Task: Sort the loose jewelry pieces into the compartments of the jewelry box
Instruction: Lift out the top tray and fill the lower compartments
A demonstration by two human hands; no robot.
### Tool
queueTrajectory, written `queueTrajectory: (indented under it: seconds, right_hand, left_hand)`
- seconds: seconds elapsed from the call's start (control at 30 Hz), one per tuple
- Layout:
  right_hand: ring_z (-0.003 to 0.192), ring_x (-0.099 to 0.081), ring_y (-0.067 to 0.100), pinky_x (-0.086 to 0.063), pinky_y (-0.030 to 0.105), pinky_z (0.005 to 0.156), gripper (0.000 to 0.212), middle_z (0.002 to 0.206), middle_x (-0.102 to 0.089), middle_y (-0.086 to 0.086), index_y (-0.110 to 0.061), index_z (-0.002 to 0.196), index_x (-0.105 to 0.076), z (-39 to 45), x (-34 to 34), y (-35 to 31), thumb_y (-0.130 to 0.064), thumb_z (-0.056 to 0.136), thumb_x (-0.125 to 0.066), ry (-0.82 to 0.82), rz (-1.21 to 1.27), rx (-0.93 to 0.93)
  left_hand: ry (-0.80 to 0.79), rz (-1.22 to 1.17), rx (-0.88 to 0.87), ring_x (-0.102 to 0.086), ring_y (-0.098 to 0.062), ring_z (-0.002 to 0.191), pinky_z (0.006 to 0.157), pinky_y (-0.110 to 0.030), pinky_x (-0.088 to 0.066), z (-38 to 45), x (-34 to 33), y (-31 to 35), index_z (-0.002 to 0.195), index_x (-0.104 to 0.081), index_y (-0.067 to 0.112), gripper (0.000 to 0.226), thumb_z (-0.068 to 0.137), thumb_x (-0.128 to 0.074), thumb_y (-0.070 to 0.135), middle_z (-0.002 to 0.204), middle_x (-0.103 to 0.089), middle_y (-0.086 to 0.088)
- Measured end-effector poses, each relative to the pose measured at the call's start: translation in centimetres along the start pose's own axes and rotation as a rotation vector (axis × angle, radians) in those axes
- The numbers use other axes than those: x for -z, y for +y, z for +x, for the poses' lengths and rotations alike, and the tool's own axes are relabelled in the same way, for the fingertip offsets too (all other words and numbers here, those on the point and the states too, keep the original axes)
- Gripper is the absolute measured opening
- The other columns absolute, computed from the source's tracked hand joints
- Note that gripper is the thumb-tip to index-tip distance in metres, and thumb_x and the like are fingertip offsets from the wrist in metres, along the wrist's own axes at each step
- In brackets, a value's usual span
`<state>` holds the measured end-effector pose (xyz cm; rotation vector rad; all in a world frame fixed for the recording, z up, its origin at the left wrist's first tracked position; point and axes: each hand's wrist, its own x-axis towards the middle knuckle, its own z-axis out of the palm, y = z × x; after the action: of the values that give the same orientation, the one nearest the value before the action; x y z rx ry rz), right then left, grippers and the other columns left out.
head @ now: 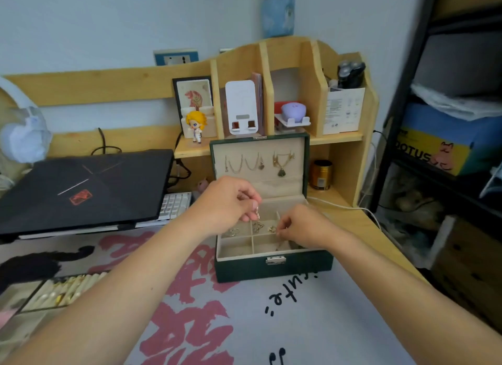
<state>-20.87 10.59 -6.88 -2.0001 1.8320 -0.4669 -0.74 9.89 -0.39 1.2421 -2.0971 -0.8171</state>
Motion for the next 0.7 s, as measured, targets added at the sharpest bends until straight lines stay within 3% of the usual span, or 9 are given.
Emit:
queueTrajectory:
  seconds: [0.1, 0.2, 0.33, 0.43, 0.6, 0.7]
  right_hand:
    - [0.081, -0.066, 0.01, -0.052, 0.025, 0.072, 0.015, 0.087, -0.074, -0.008, -0.024, 0.094, -0.079, -0.3, 0.2, 0.3, -0.031, 0.095, -0.066, -0.029, -0.022, -0.007]
    - [0.078, -0.069, 0.012, -0.058, 0.033, 0.075, 0.02, 0.082, -0.074, -0.002, -0.026, 0.088, -0.077, -1.4, 1.3, 1.2, -0.034, 0.097, -0.061, 0.061, 0.076, -0.032]
    - [0.077, -0.062, 0.001, -0.046, 0.02, 0.066, 0.019, 0.081, -0.069, -0.012, -0.028, 0.097, -0.077, -4.5, 2.8, 2.2, -0.03, 0.1, -0.059, 0.235, 0.24, -0.043]
    - [0.078, -0.063, 0.005, -0.046, 0.023, 0.065, 0.019, 0.08, -0.071, -0.011, -0.031, 0.093, -0.077, -6.6, 2.8, 3.1, -0.031, 0.099, -0.06, 0.282, 0.246, -0.066]
    - [0.086, -0.063, 0.004, -0.055, 0.033, 0.083, 0.02, 0.09, -0.072, -0.013, -0.026, 0.095, -0.079, -8.0, 2.0, 3.9, -0.03, 0.099, -0.06, 0.273, 0.212, -0.105]
    - [0.087, -0.062, 0.003, -0.055, 0.035, 0.084, 0.021, 0.091, -0.071, -0.013, -0.025, 0.094, -0.078, -8.2, 2.0, 3.5, -0.03, 0.099, -0.059, 0.277, 0.198, -0.103]
  left_hand:
    - [-0.014, 0.073, -0.009, -0.074, -0.005, 0.07, 0.07, -0.022, -0.061, 0.8, -0.8, 0.0, 0.091, -0.071, 0.018, 0.015, 0.1, -0.062, 0.01, 0.085, -0.076, -0.003]
    - [-0.043, 0.155, -0.024, -0.07, -0.007, 0.083, 0.078, -0.024, -0.055, 1.5, -1.7, 0.0, 0.093, -0.073, 0.022, 0.013, 0.101, -0.063, 0.018, 0.089, -0.074, 0.006]
    - [-0.097, 0.166, -0.001, -0.061, 0.0, 0.085, 0.079, -0.018, -0.045, 2.3, -3.3, -0.7, 0.093, -0.075, 0.023, 0.011, 0.099, -0.067, 0.019, 0.088, -0.069, 0.015]
    - [-0.145, 0.261, 0.034, -0.059, -0.001, 0.081, 0.077, -0.021, -0.046, 2.7, -5.0, -2.1, 0.092, -0.076, 0.02, 0.012, 0.098, -0.067, 0.016, 0.083, -0.065, 0.019]
    - [-0.199, 0.535, 0.009, -0.065, -0.018, 0.095, 0.085, -0.032, -0.054, 2.5, -7.1, -3.7, 0.096, -0.075, 0.026, 0.018, 0.099, -0.059, 0.017, 0.107, -0.072, 0.003]
    - [-0.199, 0.614, -0.011, -0.066, -0.023, 0.1, 0.086, -0.033, -0.054, 2.6, -7.3, -3.8, 0.103, -0.077, 0.026, 0.019, 0.099, -0.06, 0.02, 0.113, -0.074, 0.001]
